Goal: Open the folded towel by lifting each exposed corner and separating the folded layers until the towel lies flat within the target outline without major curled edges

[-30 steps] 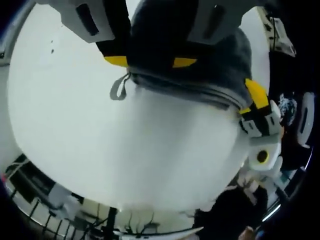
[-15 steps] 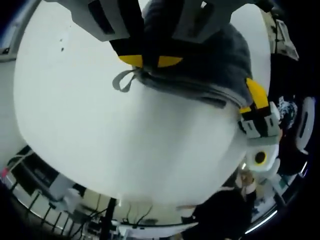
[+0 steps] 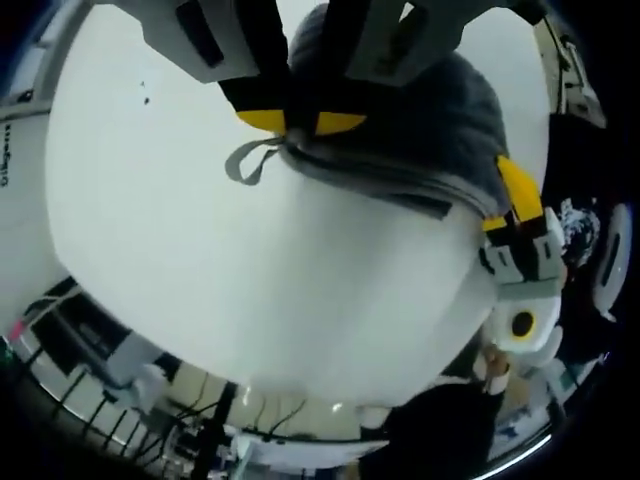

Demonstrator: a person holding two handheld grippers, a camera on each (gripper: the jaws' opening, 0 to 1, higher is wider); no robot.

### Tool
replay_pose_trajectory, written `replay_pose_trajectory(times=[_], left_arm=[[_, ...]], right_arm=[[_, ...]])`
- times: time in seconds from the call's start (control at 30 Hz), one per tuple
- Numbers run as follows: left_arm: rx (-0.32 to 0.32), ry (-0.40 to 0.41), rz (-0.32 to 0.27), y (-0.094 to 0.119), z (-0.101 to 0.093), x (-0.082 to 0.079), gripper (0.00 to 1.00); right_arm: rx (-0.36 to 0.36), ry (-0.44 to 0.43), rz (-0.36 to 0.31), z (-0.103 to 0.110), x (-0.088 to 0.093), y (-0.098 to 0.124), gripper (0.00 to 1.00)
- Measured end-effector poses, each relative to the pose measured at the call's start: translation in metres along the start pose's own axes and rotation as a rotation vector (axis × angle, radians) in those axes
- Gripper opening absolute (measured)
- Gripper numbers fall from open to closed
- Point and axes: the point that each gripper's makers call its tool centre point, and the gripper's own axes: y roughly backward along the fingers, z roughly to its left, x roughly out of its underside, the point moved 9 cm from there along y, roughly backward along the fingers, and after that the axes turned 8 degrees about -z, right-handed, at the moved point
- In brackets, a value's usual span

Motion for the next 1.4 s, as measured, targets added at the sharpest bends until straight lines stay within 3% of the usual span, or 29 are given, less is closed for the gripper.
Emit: replay_pose_trajectory(times=[0.53,0.7,0.93,1.03,1.33,1.4], left_arm=[[0.066,-0.199,-0.02,-0.01,-0.026,-0.004,0.04],[0.081,-0.218,-0.008,-0.01,-0.031,0.0,0.04],[0.113,-0.337,0.01,-0.01,-0.041,0.001,0.04],[0.134,-0.448,0.019,-0.012,-0.048,0.002,0.04],[0.167,-0.531,0.065,-0.015,-0.058,0.011,0.04],[0.171,-0.587,0.074,-0.015,-0.061,0.013,0.05]], right_arm=[[0.096,0.014,-0.056,0.005,0.008,0.026,0.03],[0.123,0.029,-0.061,0.008,0.01,0.032,0.03],[0.158,0.028,-0.082,0.006,0.011,0.048,0.04],[0.169,0.04,-0.076,0.01,0.013,0.05,0.04],[0.216,0.041,-0.086,0.017,0.027,0.059,0.04],[0.226,0.049,-0.096,0.02,0.031,0.058,0.04]])
